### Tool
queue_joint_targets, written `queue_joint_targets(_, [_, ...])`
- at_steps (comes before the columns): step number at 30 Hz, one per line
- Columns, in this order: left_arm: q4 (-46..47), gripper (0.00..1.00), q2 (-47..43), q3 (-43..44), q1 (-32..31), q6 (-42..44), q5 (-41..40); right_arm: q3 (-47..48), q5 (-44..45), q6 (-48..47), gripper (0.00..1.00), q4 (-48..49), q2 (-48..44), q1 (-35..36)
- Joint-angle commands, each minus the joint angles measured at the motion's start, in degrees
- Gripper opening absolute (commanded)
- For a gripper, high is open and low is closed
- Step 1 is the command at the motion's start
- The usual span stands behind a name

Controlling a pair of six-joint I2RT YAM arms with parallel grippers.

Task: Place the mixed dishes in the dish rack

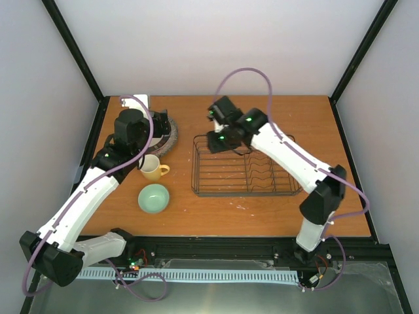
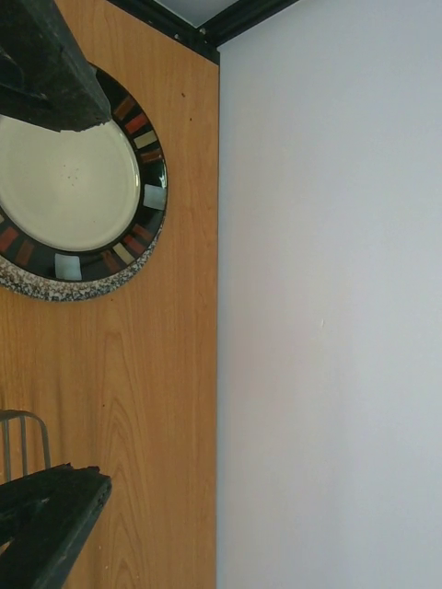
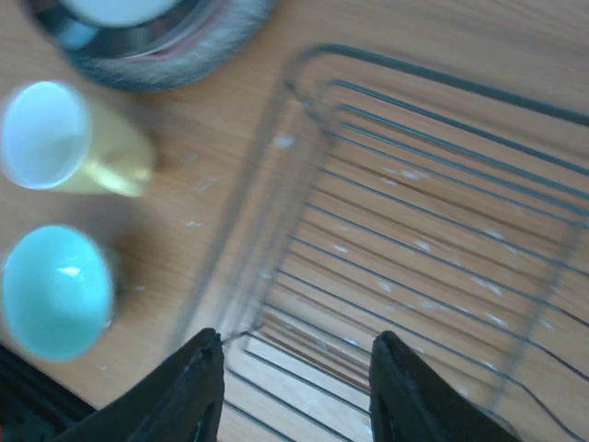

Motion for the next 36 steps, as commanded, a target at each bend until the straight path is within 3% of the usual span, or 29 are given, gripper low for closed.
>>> queue_joint_targets(1, [1.05,1.00,0.15,0.02,0.38,0.26,0.95,-12.36,2.27,0.41,0.42,1.84,-2.42,-7.20])
queue_joint_targets(8, [1.10,1.00,0.98,0.33,0.47,0.34,1.67,-18.49,2.12,-0.69,0.47,5.39,0.94,-11.94])
queue_joint_targets(21, [0.66,1.00,-0.22,-0.10,0.56,1.02,-0.03,-9.66,7.15,-4.41,0.48,6.01,13.94,-13.99])
queue_joint_targets(36, [0.83,1.00,0.12,-0.63,0.73,0.48,-0.07,-2.12,8.86,-8.63,0.48,5.84,20.89,-15.45])
